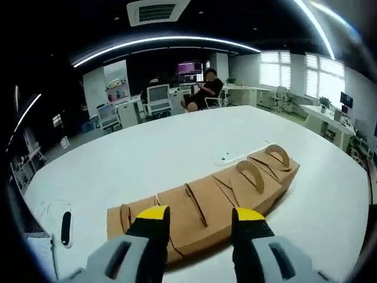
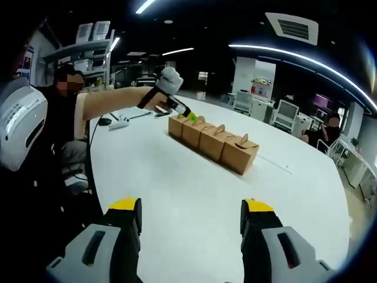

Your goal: Pick up one paper box from the group, open the paper box, and remove the item inside

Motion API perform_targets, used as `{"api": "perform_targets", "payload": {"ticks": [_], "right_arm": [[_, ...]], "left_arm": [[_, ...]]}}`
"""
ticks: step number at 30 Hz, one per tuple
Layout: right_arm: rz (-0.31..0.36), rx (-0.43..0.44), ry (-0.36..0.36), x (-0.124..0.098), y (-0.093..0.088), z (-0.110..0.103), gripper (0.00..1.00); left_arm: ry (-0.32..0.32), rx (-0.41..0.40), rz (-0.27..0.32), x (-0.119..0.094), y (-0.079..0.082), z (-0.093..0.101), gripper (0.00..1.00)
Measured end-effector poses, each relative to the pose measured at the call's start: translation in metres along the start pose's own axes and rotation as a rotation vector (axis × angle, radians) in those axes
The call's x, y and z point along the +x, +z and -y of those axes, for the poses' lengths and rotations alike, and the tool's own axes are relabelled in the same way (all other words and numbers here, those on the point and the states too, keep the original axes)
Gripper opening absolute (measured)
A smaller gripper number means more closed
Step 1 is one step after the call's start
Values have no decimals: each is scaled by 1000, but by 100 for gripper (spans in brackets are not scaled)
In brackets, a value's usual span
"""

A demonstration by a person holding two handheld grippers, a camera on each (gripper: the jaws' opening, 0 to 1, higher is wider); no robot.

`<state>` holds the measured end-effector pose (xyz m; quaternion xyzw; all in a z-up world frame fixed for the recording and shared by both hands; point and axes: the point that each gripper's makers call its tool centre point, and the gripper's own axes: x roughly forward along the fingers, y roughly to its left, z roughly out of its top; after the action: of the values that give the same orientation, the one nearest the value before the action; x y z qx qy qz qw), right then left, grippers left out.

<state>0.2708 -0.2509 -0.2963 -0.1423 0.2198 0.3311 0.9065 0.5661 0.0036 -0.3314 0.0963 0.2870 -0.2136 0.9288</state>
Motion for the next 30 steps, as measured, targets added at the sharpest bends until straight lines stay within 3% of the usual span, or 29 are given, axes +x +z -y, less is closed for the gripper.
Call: {"api": "perform_targets", "payload": {"ticks": [12,17,20,30], "right_arm": [[8,38,-20,-10,-13,3,67],[14,45,-23,-12,-15,3,67],[16,48,-21,-13,-17,2,67],[19,51,-12,-10,-18,1,66]], "left_arm": [[57,-36,-9,28,1,-4,28],[110,-73,0,28,-5,-8,15],[100,-143,11,27,-7,-6,4],[116,-170,19,18,-9,-2,4]]}}
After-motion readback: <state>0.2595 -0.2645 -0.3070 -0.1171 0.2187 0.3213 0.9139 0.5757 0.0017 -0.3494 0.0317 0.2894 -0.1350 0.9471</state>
